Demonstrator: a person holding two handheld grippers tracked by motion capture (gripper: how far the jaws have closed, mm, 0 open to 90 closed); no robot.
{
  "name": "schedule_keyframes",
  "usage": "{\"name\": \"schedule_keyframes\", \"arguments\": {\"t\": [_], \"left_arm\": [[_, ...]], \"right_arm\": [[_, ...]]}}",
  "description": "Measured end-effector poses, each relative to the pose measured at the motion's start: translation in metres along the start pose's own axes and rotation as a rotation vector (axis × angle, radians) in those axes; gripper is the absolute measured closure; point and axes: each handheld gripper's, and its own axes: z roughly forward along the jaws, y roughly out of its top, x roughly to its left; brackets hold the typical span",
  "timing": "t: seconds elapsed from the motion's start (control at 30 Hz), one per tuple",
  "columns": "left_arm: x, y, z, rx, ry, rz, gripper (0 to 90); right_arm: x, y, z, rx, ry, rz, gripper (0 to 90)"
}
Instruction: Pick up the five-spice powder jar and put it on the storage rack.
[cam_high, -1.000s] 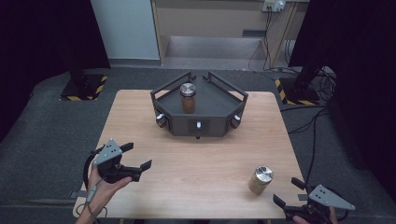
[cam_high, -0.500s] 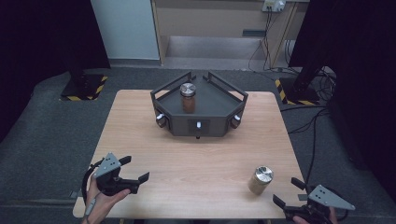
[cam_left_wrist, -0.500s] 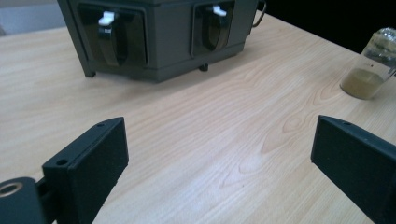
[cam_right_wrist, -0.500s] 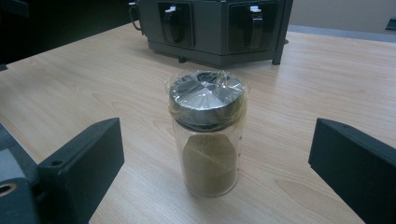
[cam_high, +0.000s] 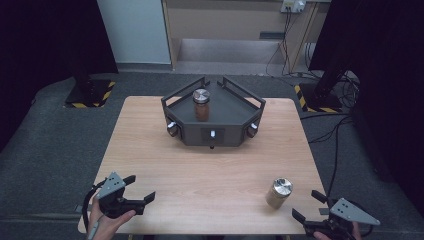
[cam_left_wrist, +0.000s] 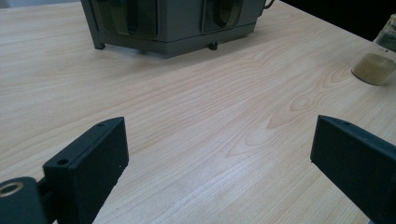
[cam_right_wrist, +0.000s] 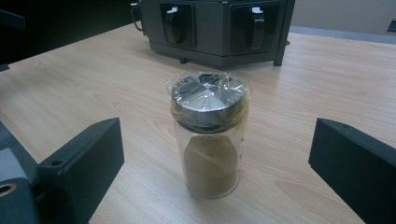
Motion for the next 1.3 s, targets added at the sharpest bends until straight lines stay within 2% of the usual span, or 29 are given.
{"name": "schedule_keyframes", "arguments": {"t": [0.13,0.47,0.7,0.93,1.13,1.3], "left_arm": [[0.000,-0.001,-0.002,0.004,-0.004,-0.003,3.4],[-0.001,-0.005,-0.012,0.004,0.016,-0.013,3.0],[0.008,-0.010,-0.020,-0.029,-0.016,-0.018,2.4],[0.012,-0.014,-0.025,-0.049,-0.031,-0.019,2.1],[0.021,-0.018,-0.026,-0.094,-0.089,-0.012,1.9],[0.021,-0.019,-0.027,-0.099,-0.088,-0.008,1.8]], "right_arm": [[-0.001,0.001,0.001,0.001,0.005,-0.006,3.8],[-0.004,0.003,0.007,0.003,0.020,-0.012,3.7],[-0.004,0.002,0.006,0.000,0.021,-0.011,3.7],[-0.004,0.002,0.007,0.001,0.021,-0.012,3.6],[-0.004,0.002,0.006,0.000,0.018,-0.009,3.6],[-0.004,0.002,0.007,0.001,0.014,-0.007,3.6]]}}
